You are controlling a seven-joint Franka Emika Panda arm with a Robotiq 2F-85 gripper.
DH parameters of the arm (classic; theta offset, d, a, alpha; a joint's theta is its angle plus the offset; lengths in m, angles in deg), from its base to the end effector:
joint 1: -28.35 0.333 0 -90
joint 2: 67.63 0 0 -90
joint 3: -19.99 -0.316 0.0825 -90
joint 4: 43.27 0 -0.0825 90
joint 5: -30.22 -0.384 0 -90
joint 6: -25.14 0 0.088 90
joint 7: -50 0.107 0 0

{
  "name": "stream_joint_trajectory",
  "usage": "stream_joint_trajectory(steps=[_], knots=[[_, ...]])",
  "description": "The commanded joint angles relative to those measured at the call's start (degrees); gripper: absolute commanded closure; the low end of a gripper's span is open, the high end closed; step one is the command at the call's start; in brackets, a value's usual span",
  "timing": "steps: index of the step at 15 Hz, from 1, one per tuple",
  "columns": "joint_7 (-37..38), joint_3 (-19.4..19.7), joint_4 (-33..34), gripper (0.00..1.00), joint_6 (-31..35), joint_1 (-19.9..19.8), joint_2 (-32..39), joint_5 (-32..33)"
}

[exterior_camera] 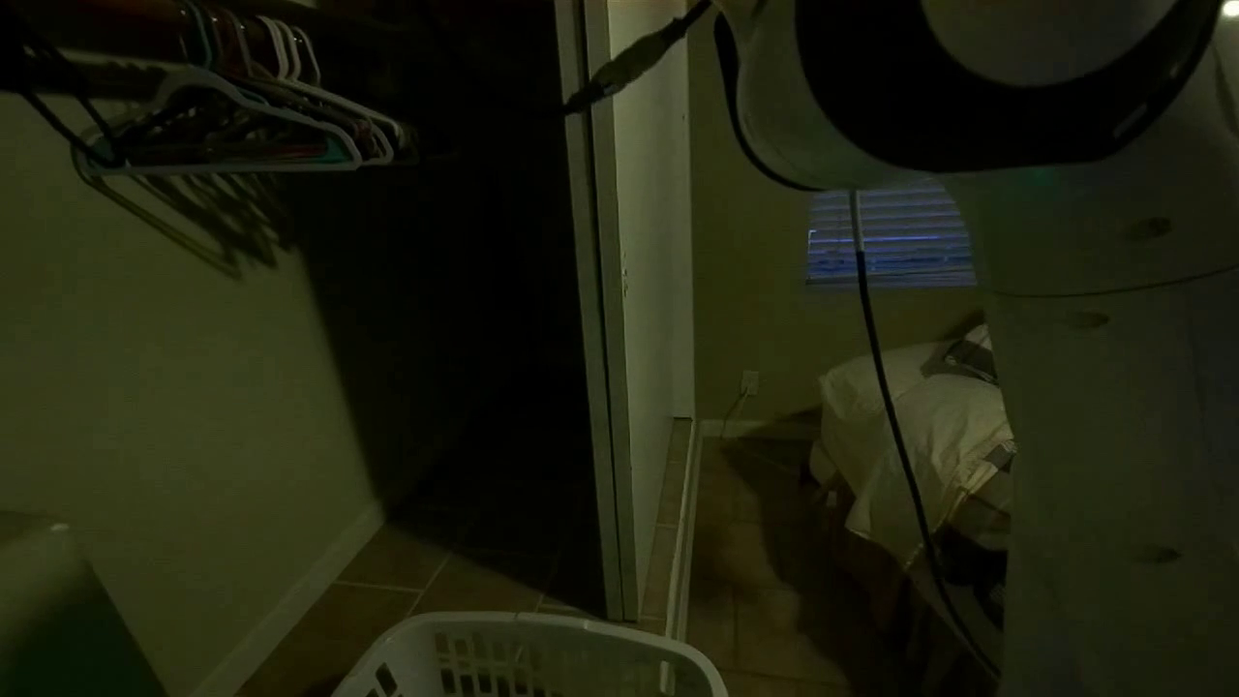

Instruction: Remove the black object from the top shelf and put it on the bottom shelf

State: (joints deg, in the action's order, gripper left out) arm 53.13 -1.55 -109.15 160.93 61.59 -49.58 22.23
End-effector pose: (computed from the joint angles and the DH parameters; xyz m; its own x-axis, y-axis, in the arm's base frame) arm 0.4380 0.5215 0.7454 0.5506 0.3432 0.7610 0.7628 -0.5771 -0.2916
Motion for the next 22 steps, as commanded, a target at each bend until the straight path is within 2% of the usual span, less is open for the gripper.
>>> stream_joint_trajectory(steps=[1, 6, 9, 14, 18, 22], knots=[[-5.99, -1.80, -10.42, 1.00, 4.17, -3.55, -6.15, -6.43], [-12.99, -2.73, -18.45, 1.00, 4.36, -6.05, -10.64, -15.51], [-17.31, -2.60, -21.88, 1.00, 6.12, -6.50, -12.86, -19.54], [-21.52, -2.02, -27.05, 1.00, 4.23, -7.08, -16.54, -25.32], [-23.76, -1.49, -30.86, 1.00, 2.71, -7.20, -18.98, -28.42], [-22.82, -1.83, -33.17, 1.00, 4.15, -8.18, -19.57, -26.96]])
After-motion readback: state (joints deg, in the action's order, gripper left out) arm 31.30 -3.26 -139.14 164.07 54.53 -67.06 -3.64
